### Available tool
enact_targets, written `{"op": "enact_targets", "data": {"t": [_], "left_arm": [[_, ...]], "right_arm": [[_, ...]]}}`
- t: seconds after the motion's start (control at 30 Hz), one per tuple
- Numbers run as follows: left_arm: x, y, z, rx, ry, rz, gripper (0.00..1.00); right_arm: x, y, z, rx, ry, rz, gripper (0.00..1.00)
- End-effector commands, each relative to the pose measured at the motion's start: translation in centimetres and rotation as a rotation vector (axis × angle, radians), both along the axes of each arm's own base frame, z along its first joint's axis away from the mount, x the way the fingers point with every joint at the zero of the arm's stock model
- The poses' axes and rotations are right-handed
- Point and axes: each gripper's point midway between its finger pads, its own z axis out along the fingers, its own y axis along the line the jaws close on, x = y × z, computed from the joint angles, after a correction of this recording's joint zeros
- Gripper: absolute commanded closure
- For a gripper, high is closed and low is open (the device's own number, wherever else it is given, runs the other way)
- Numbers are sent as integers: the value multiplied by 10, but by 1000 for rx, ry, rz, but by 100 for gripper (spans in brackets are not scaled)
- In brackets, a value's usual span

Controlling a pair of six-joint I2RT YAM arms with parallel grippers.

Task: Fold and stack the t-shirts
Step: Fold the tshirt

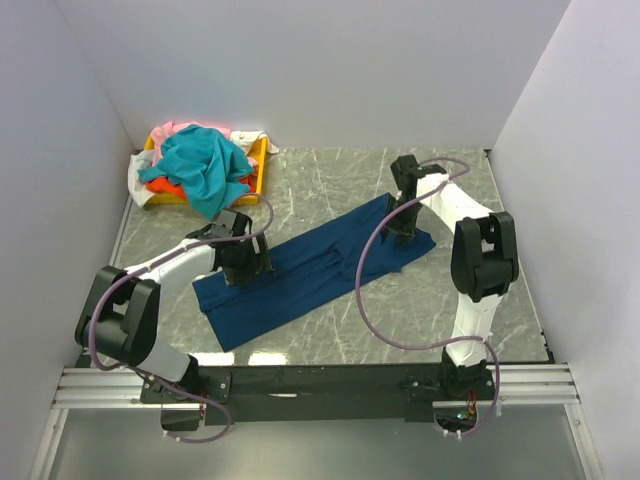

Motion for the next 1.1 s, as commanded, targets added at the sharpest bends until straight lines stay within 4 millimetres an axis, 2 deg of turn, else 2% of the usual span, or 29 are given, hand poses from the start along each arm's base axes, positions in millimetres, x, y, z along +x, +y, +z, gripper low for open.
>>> {"op": "enact_targets", "data": {"t": [0.0, 0.07, 0.2, 0.4, 0.53, 0.73, 0.8, 0.93, 1.0, 1.03, 1.07], "left_arm": [[16, -4, 6, -1, -59, -15, 16], [17, -5, 4, -6, -60, -14, 16], [14, -4, -3, -5, -49, -14, 16], [5, -1, -15, 5, -24, -16, 16], [1, -3, -16, -13, -15, -14, 16], [-9, -9, -18, -56, 22, -18, 16], [-12, -10, -17, -67, 26, -21, 16], [-17, -22, -10, -136, 17, -85, 16], [-20, -30, -7, -175, 11, -133, 16], [-22, -31, -8, -179, 17, -146, 16], [-25, -36, -6, -193, 18, -174, 16]], "right_arm": [[-18, 9, 0, 44, 1, 2, 58], [-26, 10, -9, 51, 14, -4, 58], [-28, 11, -24, 54, 32, -15, 58], [-16, 8, -46, 10, 55, -16, 58], [-10, 1, -59, -33, 82, -23, 58], [12, -8, -59, -69, 78, -45, 58], [26, -10, -53, -74, 51, -49, 58], [45, -14, -53, -93, 51, -53, 58], [61, -14, -46, -91, 17, -50, 58], [61, -16, -52, -97, 39, -53, 58], [71, -14, -46, -94, 15, -48, 58]]}}
